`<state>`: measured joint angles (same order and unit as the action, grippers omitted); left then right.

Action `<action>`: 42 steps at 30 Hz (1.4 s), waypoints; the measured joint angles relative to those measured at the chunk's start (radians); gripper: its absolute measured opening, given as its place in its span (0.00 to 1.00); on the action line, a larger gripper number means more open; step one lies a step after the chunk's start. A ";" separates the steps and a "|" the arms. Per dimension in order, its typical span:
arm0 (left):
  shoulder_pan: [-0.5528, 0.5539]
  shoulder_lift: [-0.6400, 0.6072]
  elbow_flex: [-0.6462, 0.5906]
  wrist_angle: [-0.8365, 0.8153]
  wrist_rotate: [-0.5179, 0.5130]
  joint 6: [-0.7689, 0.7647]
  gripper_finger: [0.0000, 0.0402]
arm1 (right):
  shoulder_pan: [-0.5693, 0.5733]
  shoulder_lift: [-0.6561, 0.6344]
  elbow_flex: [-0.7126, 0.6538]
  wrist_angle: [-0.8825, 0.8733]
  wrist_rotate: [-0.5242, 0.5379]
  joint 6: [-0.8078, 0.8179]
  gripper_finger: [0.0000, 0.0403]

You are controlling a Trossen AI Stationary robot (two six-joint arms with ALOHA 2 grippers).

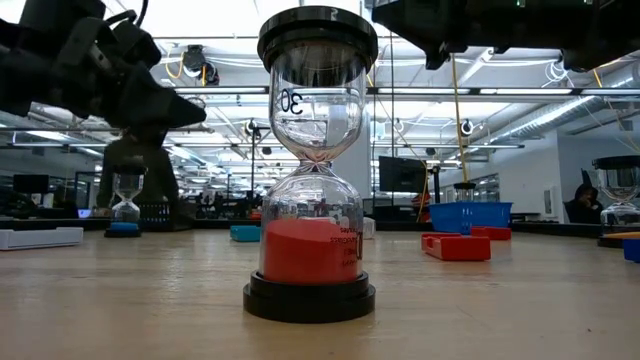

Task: Pick & Place Office items
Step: Put the white digital timer into the black basket

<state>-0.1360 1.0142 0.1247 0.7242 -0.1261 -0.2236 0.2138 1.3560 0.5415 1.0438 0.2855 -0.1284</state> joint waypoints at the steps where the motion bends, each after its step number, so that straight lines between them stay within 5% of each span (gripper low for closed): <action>1: -0.002 0.000 0.007 -0.033 0.005 -0.009 0.06 | 0.000 0.000 0.000 -0.008 0.000 0.000 0.02; 15: -0.236 0.000 0.390 -0.945 -0.126 -0.139 0.06 | 0.002 0.000 -0.051 -0.026 0.000 0.015 0.02; 19: -0.305 0.000 0.427 -1.008 -0.125 -0.237 0.06 | 0.002 0.000 -0.051 -0.023 0.000 0.013 0.02; 27: -0.356 0.000 0.385 -0.790 -0.091 -0.331 0.06 | -0.001 0.000 -0.051 0.007 -0.001 0.009 0.02; 42: -0.475 0.067 0.672 -1.498 -0.119 -0.715 0.06 | -0.024 0.000 -0.051 0.122 -0.001 0.011 0.02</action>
<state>-0.6106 1.0810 0.7972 -0.7741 -0.2455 -0.9382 0.1898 1.3556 0.4900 1.1656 0.2848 -0.1177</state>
